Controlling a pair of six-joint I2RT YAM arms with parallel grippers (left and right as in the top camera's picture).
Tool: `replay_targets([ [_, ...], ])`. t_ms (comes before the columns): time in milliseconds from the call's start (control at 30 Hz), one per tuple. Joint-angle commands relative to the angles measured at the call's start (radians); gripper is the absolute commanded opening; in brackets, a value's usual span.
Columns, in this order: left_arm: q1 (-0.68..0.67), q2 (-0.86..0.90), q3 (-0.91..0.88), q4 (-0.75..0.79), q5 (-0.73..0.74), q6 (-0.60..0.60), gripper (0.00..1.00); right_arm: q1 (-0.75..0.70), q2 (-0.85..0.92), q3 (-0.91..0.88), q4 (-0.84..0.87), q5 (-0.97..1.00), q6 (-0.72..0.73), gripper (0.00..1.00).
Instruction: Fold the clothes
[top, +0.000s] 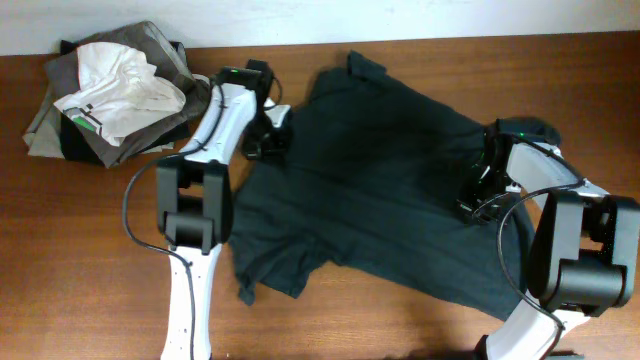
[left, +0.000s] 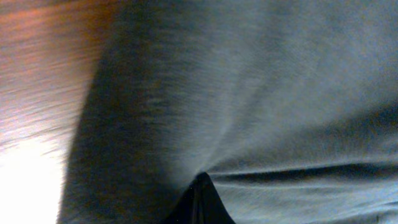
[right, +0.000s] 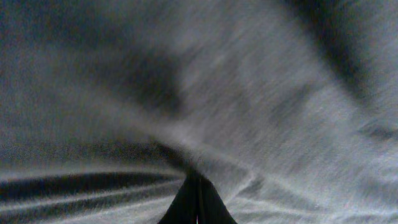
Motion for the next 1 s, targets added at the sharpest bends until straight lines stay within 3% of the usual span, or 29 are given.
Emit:
replay_targets([
  [0,0.144,0.110,-0.037,-0.036,-0.232,-0.100,0.01,-0.036,0.066,-0.027,0.110,0.011,-0.002,0.04],
  [133,0.234,0.109,-0.036,-0.102,-0.225,-0.115,0.01,-0.036,0.080,-0.023,0.276,-0.059,-0.020,0.06],
  [300,0.234,0.091,-0.036,-0.156,-0.186,-0.211,0.01,-0.036,0.082,0.020,0.473,-0.071,-0.020,0.11],
  [367,0.225,0.037,-0.036,-0.152,-0.170,-0.217,0.01,-0.036,0.090,0.072,0.473,-0.071,-0.020,0.13],
  [467,0.206,-0.080,-0.036,-0.143,-0.221,-0.253,0.01,-0.040,0.093,0.190,0.406,-0.067,-0.037,0.15],
  [533,0.192,-0.203,-0.036,-0.145,-0.300,-0.289,0.01,-0.042,0.093,0.348,0.266,-0.033,-0.080,0.18],
  [700,0.191,-0.409,-0.036,-0.152,-0.312,-0.284,0.05,-0.042,0.085,0.697,-0.098,-0.007,-0.098,0.22],
  [833,0.170,-0.518,-0.036,-0.169,-0.333,-0.284,0.05,-0.042,0.004,0.795,-0.277,-0.007,-0.098,0.48],
  [900,0.122,-0.629,-0.036,-0.203,-0.458,-0.296,0.09,-0.042,-0.091,0.795,-0.357,-0.007,-0.098,0.61],
  [933,0.092,-0.682,-0.036,-0.232,-0.507,-0.311,0.20,-0.042,-0.125,0.795,-0.391,-0.007,-0.098,0.72],
  [967,0.071,-0.721,-0.036,-0.261,-0.527,-0.322,0.50,-0.042,-0.151,0.795,-0.426,-0.007,-0.098,0.98],
])
